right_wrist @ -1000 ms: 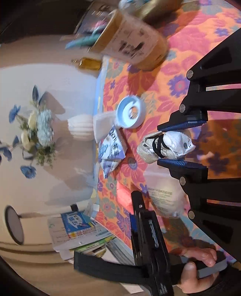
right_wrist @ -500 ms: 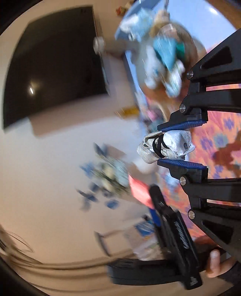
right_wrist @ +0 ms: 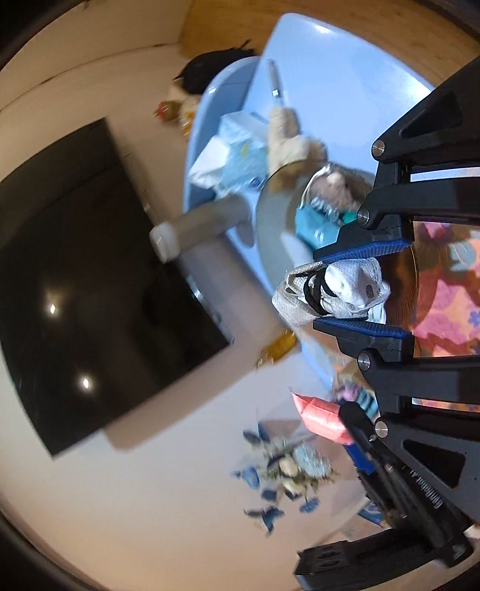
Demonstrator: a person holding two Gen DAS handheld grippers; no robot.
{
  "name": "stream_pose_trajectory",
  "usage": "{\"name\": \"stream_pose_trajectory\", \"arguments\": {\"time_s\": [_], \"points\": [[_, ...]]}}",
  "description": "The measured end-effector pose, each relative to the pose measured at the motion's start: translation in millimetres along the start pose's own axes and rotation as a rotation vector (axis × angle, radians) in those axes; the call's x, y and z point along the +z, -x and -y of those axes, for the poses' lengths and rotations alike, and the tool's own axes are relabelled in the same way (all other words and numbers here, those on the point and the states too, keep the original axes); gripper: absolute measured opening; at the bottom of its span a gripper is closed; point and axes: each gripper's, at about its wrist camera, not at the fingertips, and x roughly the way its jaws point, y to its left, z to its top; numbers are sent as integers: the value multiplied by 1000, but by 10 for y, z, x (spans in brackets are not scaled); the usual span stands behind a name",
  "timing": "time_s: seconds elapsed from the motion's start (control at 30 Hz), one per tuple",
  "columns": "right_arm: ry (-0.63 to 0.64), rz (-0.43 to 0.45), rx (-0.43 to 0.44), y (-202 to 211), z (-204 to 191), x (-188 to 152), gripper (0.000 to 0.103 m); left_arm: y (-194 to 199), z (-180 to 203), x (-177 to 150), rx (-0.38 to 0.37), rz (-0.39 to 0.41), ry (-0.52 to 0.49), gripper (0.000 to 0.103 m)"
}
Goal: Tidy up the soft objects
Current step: 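Carry the pink packet and white item to the glass bowl and open both tools, then move both tools back over the tablecloth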
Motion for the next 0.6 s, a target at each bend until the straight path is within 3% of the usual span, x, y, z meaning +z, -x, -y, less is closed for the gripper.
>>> {"name": "stream_pose_trajectory", "arguments": {"time_s": [0.17,0.23,0.27,0.3,0.33,0.37,0.6], "points": [[-36,-37,-48,-206,134,36,30,-342,115,-69,-30,-50,-22,39],[-71,-89,-50,-342,212,37,53,-443,149,-95,-43,-74,-29,52],[-95,-114,-36,-393,261,24,78,-459,166,-118,-31,-80,-36,58],[-117,-132,-14,-424,318,7,84,-466,165,-143,-24,-83,-42,64],[-135,-136,-1,-422,365,-14,84,-458,167,-169,-20,-82,-48,74],[-142,-131,-5,-394,392,-31,84,-432,166,-197,-16,-77,-50,76],[-114,-105,-25,-189,257,-38,84,-14,-167,-238,-95,-51,72,78]]}}
